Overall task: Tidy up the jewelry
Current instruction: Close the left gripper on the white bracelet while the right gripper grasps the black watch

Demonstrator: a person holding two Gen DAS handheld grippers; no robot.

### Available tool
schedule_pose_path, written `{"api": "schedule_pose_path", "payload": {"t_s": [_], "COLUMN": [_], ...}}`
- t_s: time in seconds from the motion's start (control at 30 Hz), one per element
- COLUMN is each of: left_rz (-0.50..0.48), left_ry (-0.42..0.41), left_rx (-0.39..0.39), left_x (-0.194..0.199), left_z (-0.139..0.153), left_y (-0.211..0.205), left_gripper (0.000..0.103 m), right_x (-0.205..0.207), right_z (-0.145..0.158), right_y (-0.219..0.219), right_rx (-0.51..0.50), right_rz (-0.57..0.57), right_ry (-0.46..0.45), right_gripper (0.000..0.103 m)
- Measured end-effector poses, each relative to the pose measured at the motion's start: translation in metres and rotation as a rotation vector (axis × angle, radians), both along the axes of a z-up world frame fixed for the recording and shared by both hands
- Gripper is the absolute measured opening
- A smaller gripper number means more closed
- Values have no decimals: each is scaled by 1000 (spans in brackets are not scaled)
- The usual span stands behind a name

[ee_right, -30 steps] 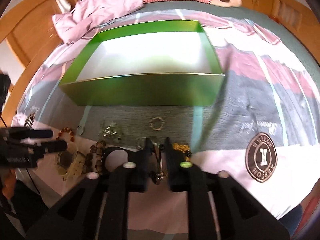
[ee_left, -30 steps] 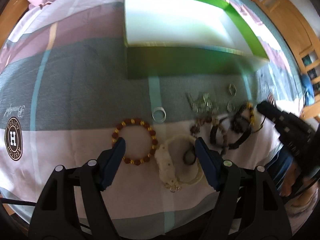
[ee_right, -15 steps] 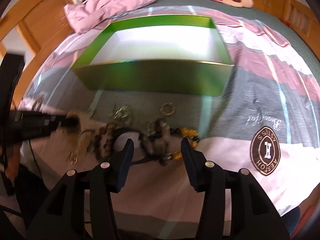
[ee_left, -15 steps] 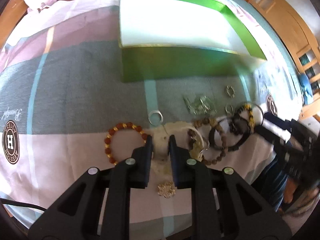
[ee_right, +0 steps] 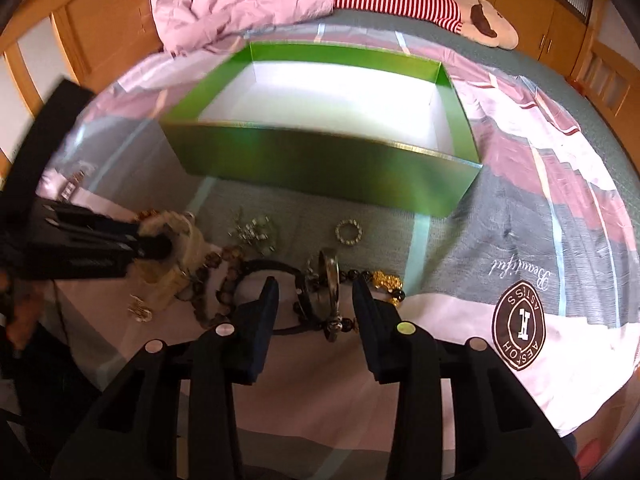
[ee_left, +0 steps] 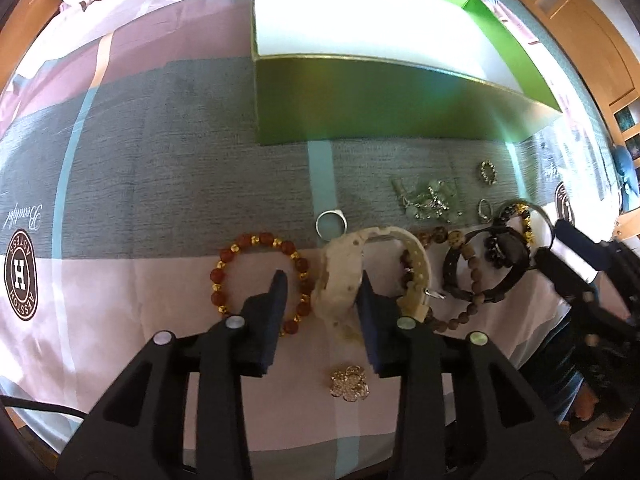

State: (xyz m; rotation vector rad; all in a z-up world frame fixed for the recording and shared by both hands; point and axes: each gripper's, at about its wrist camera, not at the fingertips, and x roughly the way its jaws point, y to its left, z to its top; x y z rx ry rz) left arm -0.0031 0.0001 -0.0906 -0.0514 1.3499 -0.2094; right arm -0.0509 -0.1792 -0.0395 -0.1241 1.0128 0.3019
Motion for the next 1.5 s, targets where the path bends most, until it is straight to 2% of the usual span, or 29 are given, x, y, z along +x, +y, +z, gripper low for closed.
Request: {"api": "schedule_pose_path", "payload": {"t_s": [0.07,0.17,0.33,0.4,0.43,0.47,0.5,0.57,0.83,0.97,1.13,1.27,1.3,1.47,1.5], "left_rz": [-5,-10,-5,-2,-1,1,4,11,9,26,84,109,102,38,25], "left_ry": [-2,-8,3,12,12,8,2,-14,-97,-70,-89,-86,-79,-67,-62], "left_rx": [-1,4,-5,-6,-6,-6,-6,-20,-149,-106,-166,-153,-151,-145,-139], "left_x": [-1,2,7,9,11,12,8,9,5,10,19,25,28,31,31], "left_z": [-2,-2,-4,-9,-9,-8,-6,-2,31,22,28,23,21,13,12], "left_y": [-5,-9,-10,-12,-10,-11,-6,-6,1,-4,10,10,6,-17,-22], "left_gripper": [29,25,27,27,27,26,24,23,22,23,23,25,28,31,35], "right_x": [-5,-7,6,9,11,11,11,10,3,4,2,3,3,3,3], "right_z": [7,3,-23,-29,-31,-31,-30,-25,14,10,0,-3,-3,-6,-7], "right_y": [5,19,19,17,17,17,17,14,7,9,9,10,10,10,10], "right_rx": [34,8,-36,-30,-33,-42,-41,2,58,57,57,53,54,49,49], "right_rz": [48,95,42,33,31,31,34,40,48,50,45,44,42,42,41], "right_ry": [-12,1,73,89,93,87,81,87,7,19,47,51,51,61,64], "right_gripper": [39,39,37,31,26,15,11,10,10,10,10,10,10,10,10]}}
